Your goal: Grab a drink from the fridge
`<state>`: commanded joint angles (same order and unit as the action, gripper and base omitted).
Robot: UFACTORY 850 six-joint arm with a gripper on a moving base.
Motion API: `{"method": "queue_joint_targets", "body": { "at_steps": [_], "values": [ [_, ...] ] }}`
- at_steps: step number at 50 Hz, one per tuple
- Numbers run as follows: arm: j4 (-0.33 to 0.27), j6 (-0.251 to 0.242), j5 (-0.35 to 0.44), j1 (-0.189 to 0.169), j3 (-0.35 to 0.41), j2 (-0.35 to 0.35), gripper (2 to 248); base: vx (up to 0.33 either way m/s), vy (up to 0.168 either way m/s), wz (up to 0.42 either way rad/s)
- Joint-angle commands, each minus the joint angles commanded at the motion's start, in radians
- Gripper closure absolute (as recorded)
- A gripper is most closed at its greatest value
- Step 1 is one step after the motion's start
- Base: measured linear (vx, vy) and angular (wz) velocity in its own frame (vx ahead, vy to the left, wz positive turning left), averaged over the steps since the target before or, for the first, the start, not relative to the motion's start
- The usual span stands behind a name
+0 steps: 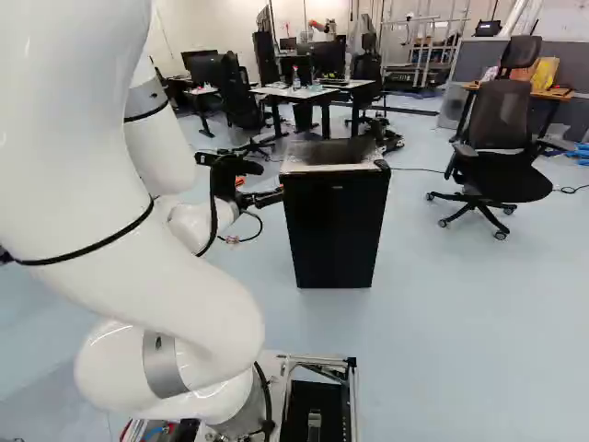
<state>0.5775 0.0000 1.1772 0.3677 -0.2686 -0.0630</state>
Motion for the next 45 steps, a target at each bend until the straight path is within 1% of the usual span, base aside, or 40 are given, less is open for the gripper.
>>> {"method": "queue_joint_targets", "body": {
  "at_steps": [22, 45],
  "values": [
    [0.160, 0.000, 0.094, 0.074, -0.050, -0.110, 3, 0.000, 0.000, 0.000],
    [0.327, 0.000, 0.175, 0.141, -0.130, -0.244, 3, 0.000, 0.000, 0.000]
  ]
}}
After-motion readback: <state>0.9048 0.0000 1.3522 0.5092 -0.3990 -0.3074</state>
